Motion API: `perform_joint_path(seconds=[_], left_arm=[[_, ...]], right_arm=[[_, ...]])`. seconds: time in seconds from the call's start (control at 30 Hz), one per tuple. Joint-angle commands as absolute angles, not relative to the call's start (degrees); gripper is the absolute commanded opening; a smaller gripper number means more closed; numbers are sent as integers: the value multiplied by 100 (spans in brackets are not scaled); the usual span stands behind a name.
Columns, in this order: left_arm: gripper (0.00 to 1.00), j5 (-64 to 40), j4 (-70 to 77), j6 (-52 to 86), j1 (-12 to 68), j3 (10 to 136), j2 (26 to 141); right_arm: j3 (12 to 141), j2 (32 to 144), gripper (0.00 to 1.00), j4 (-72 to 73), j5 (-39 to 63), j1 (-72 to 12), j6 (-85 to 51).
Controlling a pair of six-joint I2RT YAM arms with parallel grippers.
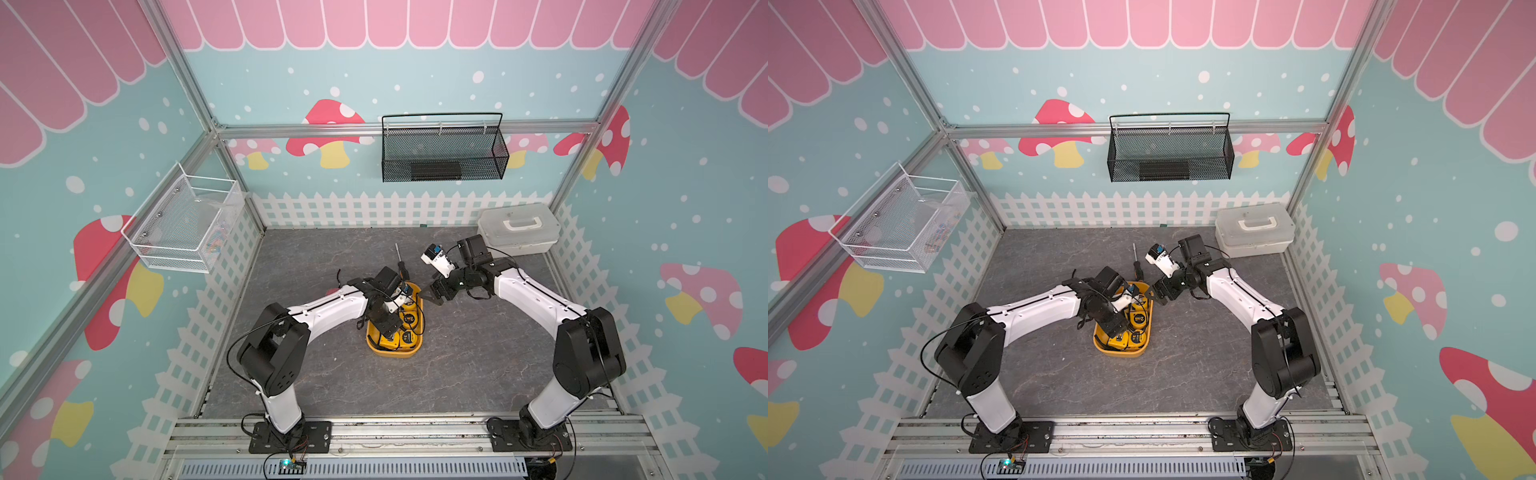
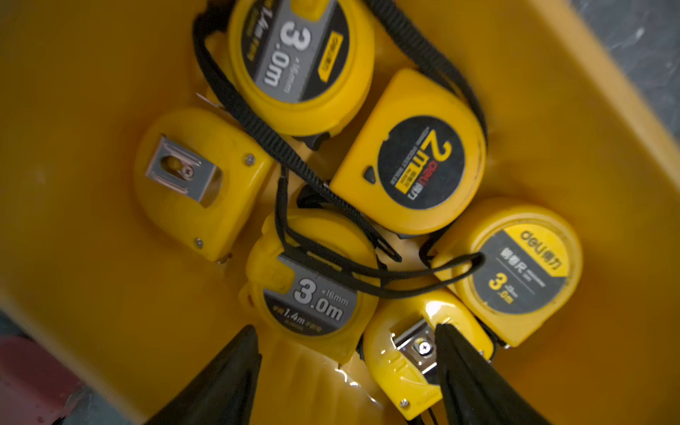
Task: Take the tape measure out of the storage box
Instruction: Pick up the tape measure from the storage box.
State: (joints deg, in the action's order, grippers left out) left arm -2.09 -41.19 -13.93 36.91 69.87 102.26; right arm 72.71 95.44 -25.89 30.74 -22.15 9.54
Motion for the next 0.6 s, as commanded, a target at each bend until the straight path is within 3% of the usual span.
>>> perform_joint_path(seconds=[0.0, 0.57], left_arm=[[77, 121, -4353, -1655, 3710, 7239, 10384], [79, 538, -4254, -1964, 3718, 7620, 11049]], right_arm=[[7191, 9370, 91, -2540, 3166, -2163, 890], [7085, 9395, 91, -2470, 3246, -2109, 847]])
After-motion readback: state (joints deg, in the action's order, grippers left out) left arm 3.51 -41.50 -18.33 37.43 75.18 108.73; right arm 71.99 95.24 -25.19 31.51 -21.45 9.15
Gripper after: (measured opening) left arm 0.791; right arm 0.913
